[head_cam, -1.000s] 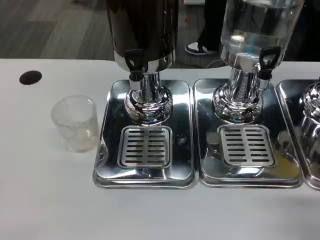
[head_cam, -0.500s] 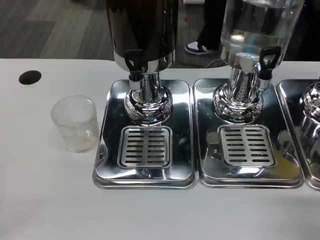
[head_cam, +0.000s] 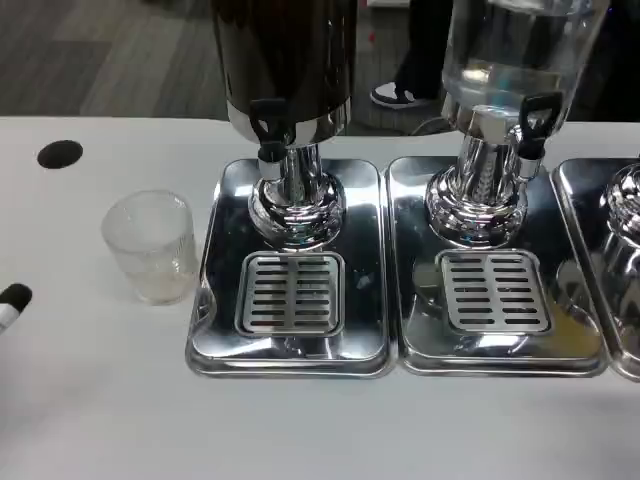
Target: Grasp the cup under the faucet to collect the drink, then remove the cup.
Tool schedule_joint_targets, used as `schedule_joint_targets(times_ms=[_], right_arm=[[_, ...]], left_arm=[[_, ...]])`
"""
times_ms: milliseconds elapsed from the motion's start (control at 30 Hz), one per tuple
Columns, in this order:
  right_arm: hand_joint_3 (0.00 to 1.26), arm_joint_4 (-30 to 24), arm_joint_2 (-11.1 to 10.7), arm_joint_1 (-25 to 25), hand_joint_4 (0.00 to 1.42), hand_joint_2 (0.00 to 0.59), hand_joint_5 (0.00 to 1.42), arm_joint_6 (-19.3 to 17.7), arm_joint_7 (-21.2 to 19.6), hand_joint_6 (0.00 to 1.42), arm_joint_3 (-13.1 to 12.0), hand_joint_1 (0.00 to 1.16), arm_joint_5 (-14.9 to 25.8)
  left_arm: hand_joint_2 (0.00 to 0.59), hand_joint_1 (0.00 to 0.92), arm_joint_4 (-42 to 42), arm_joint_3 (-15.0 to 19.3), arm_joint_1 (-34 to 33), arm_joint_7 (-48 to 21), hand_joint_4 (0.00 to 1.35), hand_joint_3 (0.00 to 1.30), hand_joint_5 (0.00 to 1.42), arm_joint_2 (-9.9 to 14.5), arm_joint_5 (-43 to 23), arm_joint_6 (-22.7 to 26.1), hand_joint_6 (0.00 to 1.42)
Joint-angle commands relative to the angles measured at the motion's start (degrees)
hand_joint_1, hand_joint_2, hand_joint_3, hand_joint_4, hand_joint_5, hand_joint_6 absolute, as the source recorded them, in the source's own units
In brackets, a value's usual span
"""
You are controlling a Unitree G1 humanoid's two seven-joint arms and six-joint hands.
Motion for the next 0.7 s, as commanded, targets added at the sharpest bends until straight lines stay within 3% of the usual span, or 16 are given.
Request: schedule_joint_targets(times_ms=[33, 367, 700], right_arm=[[0.43, -0.5, -0.1, 0.2, 0.36, 0.571, 0.30, -1.6, -0.2, 0.18, -0.3, 0.74, 0.8], [0.43, -0.8, -0.2, 0.2, 0.37, 0.571, 0.30, -2.4, 0.1, 0.18, -0.5, 0.74, 1.4], [0.43, -0.8, -0.1, 0.2, 0.37, 0.571, 0.30, -2.9, 0.1, 0.18, -0.6, 0.74, 1.7]], left_arm=[[0.071, 0.449, 0.8, -3.4, -2.3, 2.7, 0.00, 0.00, 0.00, 0.3, 4.3, 1.6, 0.00], [0.070, 0.450, 4.7, -9.3, -5.8, 6.8, 0.00, 0.00, 0.00, -0.9, 9.1, 3.1, 0.00], [0.071, 0.441, 6.1, -12.0, -8.3, 8.5, 0.00, 0.00, 0.00, -1.8, 9.6, 4.9, 0.00]])
